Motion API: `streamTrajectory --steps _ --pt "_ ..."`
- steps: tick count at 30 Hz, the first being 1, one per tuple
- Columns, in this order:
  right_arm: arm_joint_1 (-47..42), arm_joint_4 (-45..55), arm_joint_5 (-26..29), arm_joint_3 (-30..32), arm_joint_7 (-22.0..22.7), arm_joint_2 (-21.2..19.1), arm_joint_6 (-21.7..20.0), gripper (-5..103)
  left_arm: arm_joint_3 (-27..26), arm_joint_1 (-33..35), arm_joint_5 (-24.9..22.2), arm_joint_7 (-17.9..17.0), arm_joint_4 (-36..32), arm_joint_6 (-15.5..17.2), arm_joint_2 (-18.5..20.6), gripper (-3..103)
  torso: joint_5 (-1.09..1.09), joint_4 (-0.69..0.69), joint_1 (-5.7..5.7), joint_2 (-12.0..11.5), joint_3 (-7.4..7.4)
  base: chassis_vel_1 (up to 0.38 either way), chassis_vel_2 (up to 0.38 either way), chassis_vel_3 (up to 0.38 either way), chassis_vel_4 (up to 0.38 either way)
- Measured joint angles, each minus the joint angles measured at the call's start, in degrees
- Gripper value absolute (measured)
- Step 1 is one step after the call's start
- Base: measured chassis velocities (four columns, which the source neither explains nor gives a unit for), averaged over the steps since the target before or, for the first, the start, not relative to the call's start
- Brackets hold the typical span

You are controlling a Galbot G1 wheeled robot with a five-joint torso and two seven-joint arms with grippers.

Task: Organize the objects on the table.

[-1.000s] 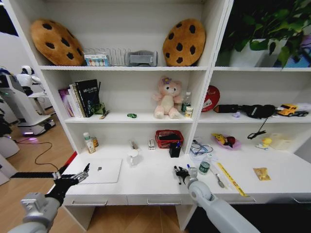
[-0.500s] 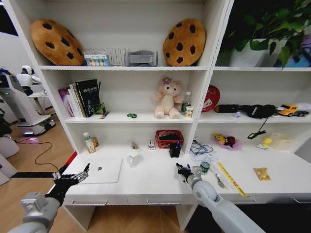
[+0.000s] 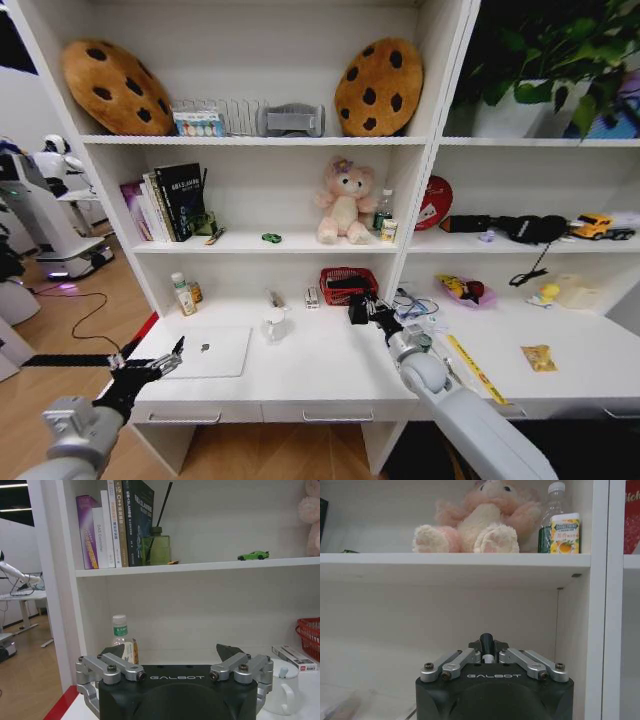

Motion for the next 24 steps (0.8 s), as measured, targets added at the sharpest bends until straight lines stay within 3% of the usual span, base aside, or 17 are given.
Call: streamTrajectory --steps 7,24 --pt "9.68 -10.57 -2.8 -3.4 0.95 5.1 4.34 12 0.0 0.0 0.0 0.0 0.0 0.0 0.0 100 0.0 0.01 0.0 0.0 0.0 0.0 0.0 0.0 0.0" --pt "14.91 -27.49 -6.02 -4.16 -0.29 12.79 12.96 12 0.0 0.0 0.0 0.0 0.0 0.0 0.0 100 0.0 -0.01 0.0 0.0 0.0 0.0 0.0 0.0 0.0"
